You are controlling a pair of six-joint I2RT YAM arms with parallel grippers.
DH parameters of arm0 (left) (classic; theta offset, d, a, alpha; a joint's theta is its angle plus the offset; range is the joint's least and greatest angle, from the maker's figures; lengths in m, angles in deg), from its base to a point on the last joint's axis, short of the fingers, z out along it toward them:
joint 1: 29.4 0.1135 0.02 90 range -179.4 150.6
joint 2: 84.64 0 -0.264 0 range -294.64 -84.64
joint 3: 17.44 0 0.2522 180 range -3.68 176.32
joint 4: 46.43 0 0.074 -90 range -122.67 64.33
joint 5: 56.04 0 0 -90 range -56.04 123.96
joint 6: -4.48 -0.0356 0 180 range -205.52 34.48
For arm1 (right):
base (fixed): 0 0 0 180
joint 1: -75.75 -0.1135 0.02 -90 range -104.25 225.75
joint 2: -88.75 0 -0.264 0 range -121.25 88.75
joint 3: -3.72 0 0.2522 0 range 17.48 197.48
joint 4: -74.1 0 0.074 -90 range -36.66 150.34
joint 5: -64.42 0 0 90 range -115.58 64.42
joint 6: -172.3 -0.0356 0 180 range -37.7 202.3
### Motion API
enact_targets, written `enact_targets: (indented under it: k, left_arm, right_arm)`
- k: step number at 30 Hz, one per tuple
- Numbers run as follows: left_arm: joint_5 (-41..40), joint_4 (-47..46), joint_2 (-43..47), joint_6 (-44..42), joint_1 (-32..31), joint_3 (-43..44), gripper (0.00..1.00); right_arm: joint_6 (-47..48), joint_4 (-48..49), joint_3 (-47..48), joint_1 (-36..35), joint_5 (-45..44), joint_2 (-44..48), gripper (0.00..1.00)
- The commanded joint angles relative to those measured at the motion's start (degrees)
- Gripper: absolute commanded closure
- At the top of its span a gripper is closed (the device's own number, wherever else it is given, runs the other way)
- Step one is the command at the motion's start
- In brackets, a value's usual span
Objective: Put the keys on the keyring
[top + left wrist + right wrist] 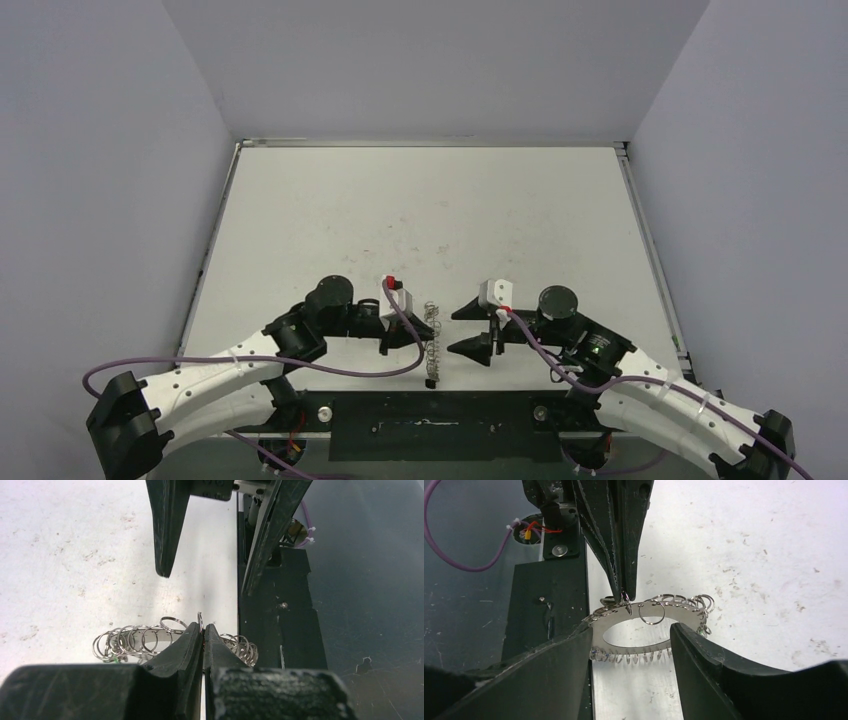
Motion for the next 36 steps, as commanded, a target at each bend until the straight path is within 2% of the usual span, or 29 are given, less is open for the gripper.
enact_targets:
  k: [1, 4, 9, 13, 18, 32, 36]
  left_arm:
    - [-1.6, 10.0, 1.41, -5.47, -0.59, 7.49, 1.0]
    - [-2.0, 16.61, 0.18, -7.7, -0.82, 11.11, 1.0]
    - [-0.16, 20.07, -2.14, -9.24, -1.13, 14.57, 1.0]
    - [0.67, 21.31, -3.12, -9.66, -1.41, 16.0, 1.0]
    - [0.8, 20.75, -3.13, -9.7, -1.66, 15.82, 1.0]
    - [0.94, 19.26, -3.12, -9.36, -1.96, 15.49, 1.0]
    - [0.81, 19.25, -2.94, -9.49, -1.97, 15.39, 1.0]
  right_arm:
    - [5.42, -4.66, 4.84, -0.26, -1.96, 1.47, 0.41]
    - [5.55, -3.53, 5.81, -0.25, -0.1, -0.59, 0.47]
    - [3.74, 2.15, 6.23, -0.39, 3.6, -6.22, 0.65]
    - [2.92, 4.9, 6.34, -0.81, 4.12, -8.53, 0.67]
    - [2.81, 6.61, 6.21, -1.36, 4.28, -9.18, 0.79]
    - [2.89, 8.34, 5.08, -2.4, 5.98, -11.28, 0.72]
    - [3.31, 8.26, 4.93, -2.5, 6.25, -11.77, 0.73]
